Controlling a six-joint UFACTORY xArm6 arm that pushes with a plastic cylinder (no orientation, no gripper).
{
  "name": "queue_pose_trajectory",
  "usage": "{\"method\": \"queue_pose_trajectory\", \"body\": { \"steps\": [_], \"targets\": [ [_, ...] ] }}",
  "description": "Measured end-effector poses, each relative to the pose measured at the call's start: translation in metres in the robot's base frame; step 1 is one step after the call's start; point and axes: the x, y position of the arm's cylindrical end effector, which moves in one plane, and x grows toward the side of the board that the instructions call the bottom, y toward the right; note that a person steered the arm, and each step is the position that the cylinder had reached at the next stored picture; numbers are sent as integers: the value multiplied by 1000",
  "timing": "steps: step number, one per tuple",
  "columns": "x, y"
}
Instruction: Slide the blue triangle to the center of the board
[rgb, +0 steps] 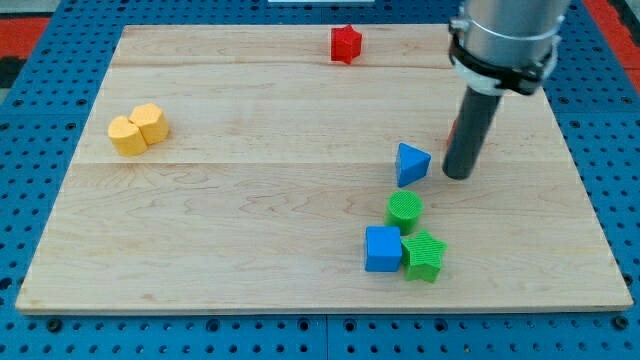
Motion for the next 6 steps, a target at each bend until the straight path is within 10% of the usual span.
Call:
{"method": "queue_pose_trajectory", "body": {
  "steps": [6],
  "targets": [
    [-78,-93]
  ]
}}
